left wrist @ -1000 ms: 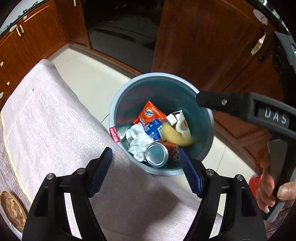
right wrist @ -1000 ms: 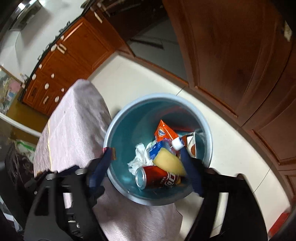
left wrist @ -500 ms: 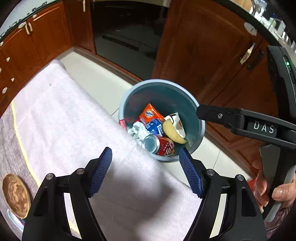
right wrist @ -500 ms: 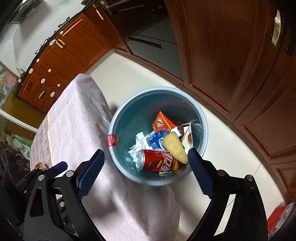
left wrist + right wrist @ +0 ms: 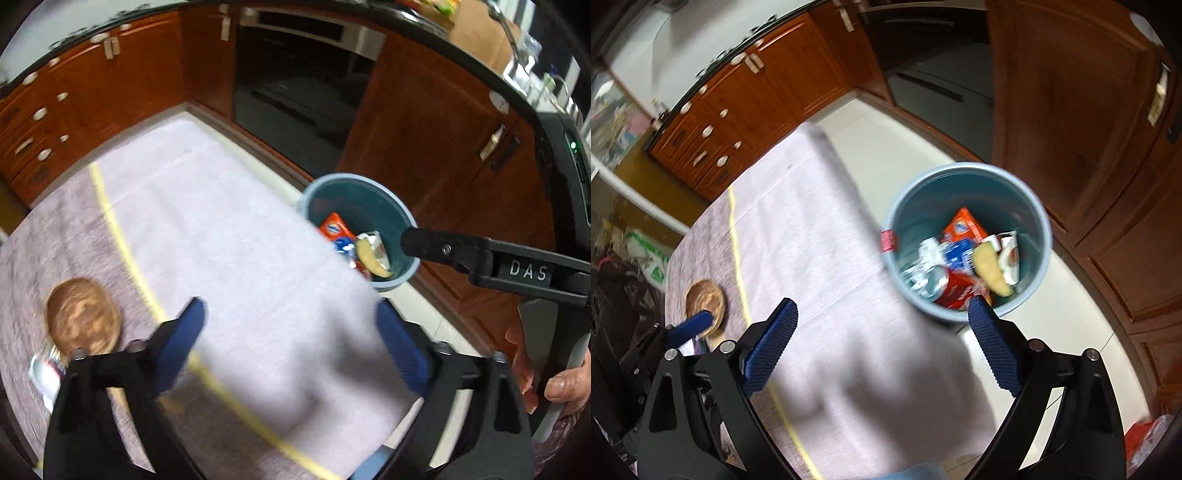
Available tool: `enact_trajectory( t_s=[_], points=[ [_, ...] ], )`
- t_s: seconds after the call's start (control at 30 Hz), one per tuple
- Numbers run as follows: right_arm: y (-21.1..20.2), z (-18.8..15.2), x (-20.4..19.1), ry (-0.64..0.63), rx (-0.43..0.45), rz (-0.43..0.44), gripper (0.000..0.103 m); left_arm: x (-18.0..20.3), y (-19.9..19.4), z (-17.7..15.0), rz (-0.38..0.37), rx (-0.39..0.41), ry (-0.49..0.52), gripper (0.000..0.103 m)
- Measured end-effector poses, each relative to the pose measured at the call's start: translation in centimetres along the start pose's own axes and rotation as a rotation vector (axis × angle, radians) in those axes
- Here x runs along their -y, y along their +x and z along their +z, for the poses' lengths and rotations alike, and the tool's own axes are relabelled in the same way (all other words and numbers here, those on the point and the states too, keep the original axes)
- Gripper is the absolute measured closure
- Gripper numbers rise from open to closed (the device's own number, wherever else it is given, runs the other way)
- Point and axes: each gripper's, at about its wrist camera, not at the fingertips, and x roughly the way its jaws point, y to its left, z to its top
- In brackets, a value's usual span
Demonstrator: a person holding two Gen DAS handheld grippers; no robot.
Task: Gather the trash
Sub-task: 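Move both tools back over the table toward the yogurt cup and bowl, then grasp the white yogurt cup with the left tool while the right tool grasps the wrapper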
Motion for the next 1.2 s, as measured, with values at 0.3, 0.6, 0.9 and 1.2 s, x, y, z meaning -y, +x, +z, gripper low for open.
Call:
enact_trajectory(
  t_s=[0.3, 0.6, 0.9, 1.2],
  points=[
    [2.0, -2.7, -9.2, -0.145, -0.077, 0.033, 0.014, -10.2, -5.2, -5.6, 0.098, 0.045, -0.153, 0.005],
    [5.4, -5.1, -18.2, -0.299, -0.156, 0.066, 0.014, -22.4, -7.1, -12.8, 0.241, 0.007, -0.340, 0.005],
    [8.5, -7.1, -23.7, -0.384, -0.247, 0.090, 0.014, -26.8, -7.2, -15.4, 0.278, 0.004, -0.376, 0.005],
    [11.4, -8.7, -26.4, -0.414, -0.315, 0.098, 0.014, -27.2, -5.6, -14.3, 0.234, 0.013, -0.338, 0.028]
  ],
)
